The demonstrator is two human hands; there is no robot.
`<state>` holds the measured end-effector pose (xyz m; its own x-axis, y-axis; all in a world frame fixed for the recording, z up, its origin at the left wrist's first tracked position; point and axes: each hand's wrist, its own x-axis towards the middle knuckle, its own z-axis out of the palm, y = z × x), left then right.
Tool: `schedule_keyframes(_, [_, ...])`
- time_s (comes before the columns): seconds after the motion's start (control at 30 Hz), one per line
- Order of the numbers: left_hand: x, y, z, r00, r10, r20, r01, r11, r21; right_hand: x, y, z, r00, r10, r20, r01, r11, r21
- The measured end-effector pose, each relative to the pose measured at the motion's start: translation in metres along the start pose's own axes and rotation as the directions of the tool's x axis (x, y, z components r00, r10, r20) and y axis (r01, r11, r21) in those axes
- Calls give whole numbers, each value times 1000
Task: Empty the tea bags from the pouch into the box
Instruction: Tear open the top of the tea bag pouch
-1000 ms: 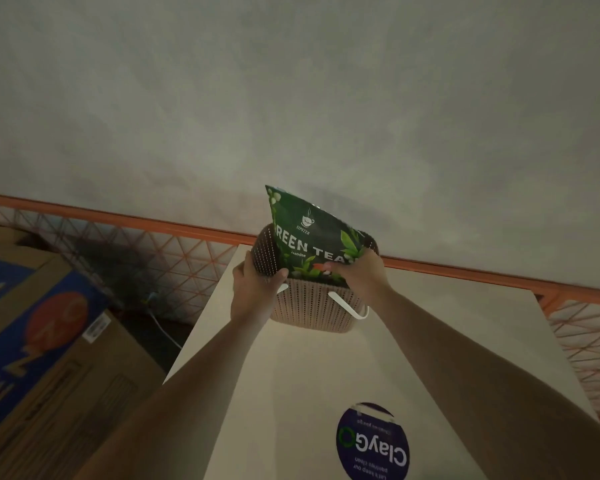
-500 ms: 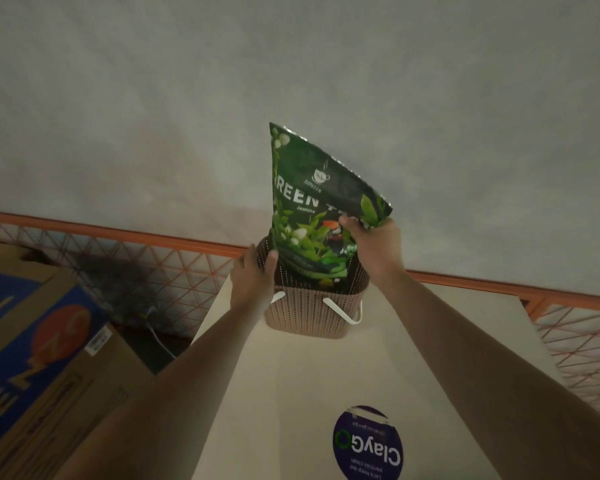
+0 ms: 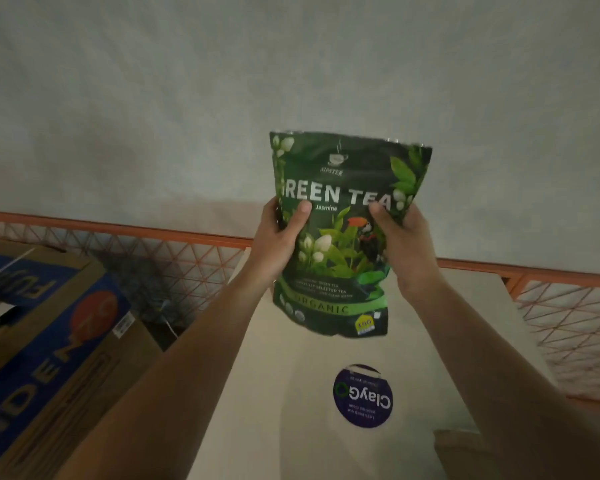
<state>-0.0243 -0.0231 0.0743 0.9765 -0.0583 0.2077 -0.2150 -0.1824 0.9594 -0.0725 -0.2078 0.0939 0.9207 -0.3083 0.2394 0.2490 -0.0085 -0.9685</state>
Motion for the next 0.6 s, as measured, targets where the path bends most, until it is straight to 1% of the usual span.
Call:
schedule_keyframes(0.07, [-21, -15, -2, 999, -37, 14, 37, 999, 7, -26, 14, -9, 998, 60, 33, -60, 998, -9])
schedule_keyframes(0.17, [-54, -45, -6, 993, -102, 59, 99, 994, 38, -65, 34, -20, 991, 111, 69, -108, 993, -46])
schedule_keyframes(0.27, [-88, -77, -9, 971, -231, 60, 226, 971, 72, -98, 60, -31, 979, 159, 126, -141, 980, -142])
schedule_keyframes(0.33, [-109, -95, -10, 965, -262, 31, 258, 961, 99, -114, 75, -38, 980, 171, 100, -142, 958, -249])
schedule_keyframes(0.4, [-127, -107, -9, 961, -276, 9, 273, 954, 119, -126, 92, -47, 983, 182, 35, -162, 935, -315])
schedule_keyframes(0.53, [-150, -118, -5, 956, -294, 2, 294, 955, 24, -150, 111, -58, 964, 268, -2, -252, 904, -345])
schedule_keyframes(0.6, [-155, -117, -1, 959, -281, -15, 281, 960, -7, -156, 108, -60, 969, 245, -33, -241, 905, -350])
